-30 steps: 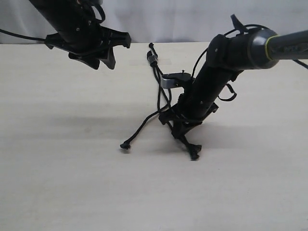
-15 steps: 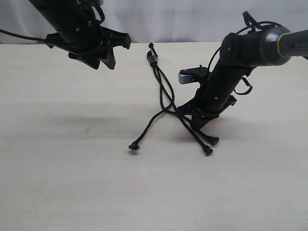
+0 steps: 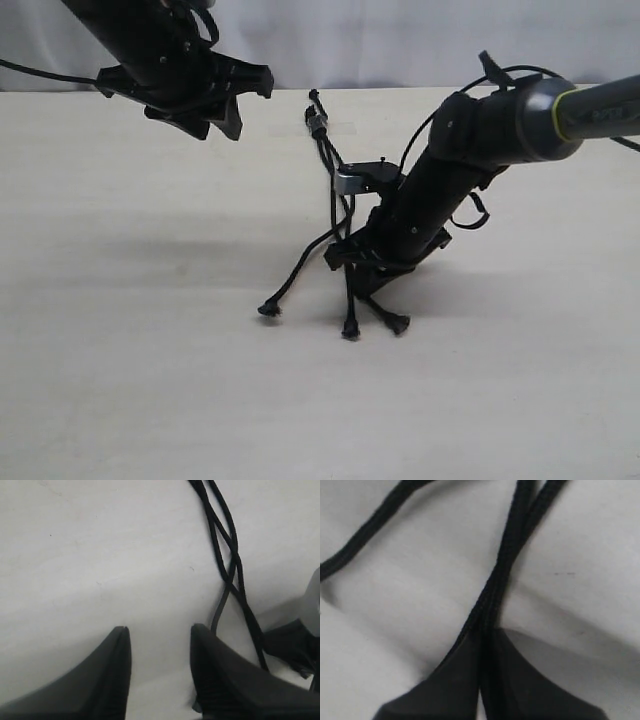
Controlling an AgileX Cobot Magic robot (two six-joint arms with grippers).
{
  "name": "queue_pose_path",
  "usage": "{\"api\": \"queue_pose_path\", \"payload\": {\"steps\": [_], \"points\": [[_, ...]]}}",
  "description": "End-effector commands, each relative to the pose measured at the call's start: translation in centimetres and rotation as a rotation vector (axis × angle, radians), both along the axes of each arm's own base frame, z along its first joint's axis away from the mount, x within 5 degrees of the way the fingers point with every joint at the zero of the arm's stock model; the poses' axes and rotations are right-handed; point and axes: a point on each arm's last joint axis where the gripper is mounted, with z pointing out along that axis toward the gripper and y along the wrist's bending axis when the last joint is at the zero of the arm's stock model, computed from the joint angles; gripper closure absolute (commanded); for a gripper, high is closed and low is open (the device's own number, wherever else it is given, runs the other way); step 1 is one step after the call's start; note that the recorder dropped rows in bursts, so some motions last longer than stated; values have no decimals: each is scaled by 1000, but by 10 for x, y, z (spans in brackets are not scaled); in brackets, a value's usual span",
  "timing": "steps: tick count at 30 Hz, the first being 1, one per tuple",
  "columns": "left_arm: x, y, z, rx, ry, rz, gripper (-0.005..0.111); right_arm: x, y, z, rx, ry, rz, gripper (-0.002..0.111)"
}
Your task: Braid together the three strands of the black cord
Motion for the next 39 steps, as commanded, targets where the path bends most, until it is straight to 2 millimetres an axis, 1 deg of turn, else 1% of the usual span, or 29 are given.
{"api": "queue_pose_path", "payload": {"steps": [1, 3, 5, 6, 10, 13, 15, 16, 17, 18, 19, 20, 21, 22, 23, 25, 26, 27, 28, 30, 31, 33, 39], "points": [[2, -1, -7, 1, 14, -2, 69, -8, -1, -24, -49, 41, 25, 104], [3, -2, -21, 5, 49, 0, 69, -9, -1, -24, -49, 51, 26, 104], [1, -6, -39, 12, 88, -9, 69, -9, -1, -24, -50, 54, 15, 104], [0, -8, -49, 20, 105, -23, 69, -9, -1, -24, -51, 56, 7, 104], [-9, -18, -78, 36, 161, -54, 69, -9, -3, -24, -57, 67, -28, 104], [-13, -22, -89, 39, 179, -61, 69, -6, -7, -23, -50, 76, -66, 104], [-14, -22, -92, 39, 185, -61, 69, -2, -13, -19, -36, 73, -105, 98], [-13, -23, -92, 29, 181, -58, 69, 1, -19, -13, -30, 59, -124, 90], [-13, -24, -92, 25, 180, -61, 69, 2, -22, -9, -25, 48, -134, 87], [-13, -25, -95, 12, 191, -58, 69, 6, -29, 1, -15, 24, -154, 81], [-13, -25, -96, 7, 198, -55, 69, 8, -34, 7, -10, 11, -170, 79], [-14, -26, -103, 14, 221, -58, 69, 11, -43, 20, 2, -16, -196, 78], [-14, -27, -107, 17, 235, -60, 69, 12, -47, 27, 7, -33, -209, 78], [-15, -31, -114, 24, 254, -71, 69, 14, -56, 38, 16, -56, -231, 78], [-17, -37, -118, 24, 254, -83, 69, 15, -62, 45, 21, -64, -246, 78], [-21, -51, -126, 34, 250, -115, 69, 15, -68, 50, 19, -68, -271, 78], [-22, -57, -131, 38, 251, -129, 69, 15, -69, 50, 19, -63, -269, 78], [-25, -63, -138, 45, 262, -143, 71, 13, -68, 46, 15, -51, -267, 79], [-26, -66, -143, 50, 273, -148, 75, 9, -67, 41, 8, -38, -263, 83], [-29, -71, -150, 51, 293, -155, 92, 2, -64, 27, -7, -27, -255, 99], [-30, -72, -150, 43, 297, -153, 100, -2, -62, 22, -13, -19, -252, 104], [-31, -75, -149, 28, 302, -147, 106, -6, -60, 18, -17, -21, -258, 104], [-37, -92, -148, -29, 307, -140, 107, -19, -45, 9, -10, 3, -245, 104]]}}
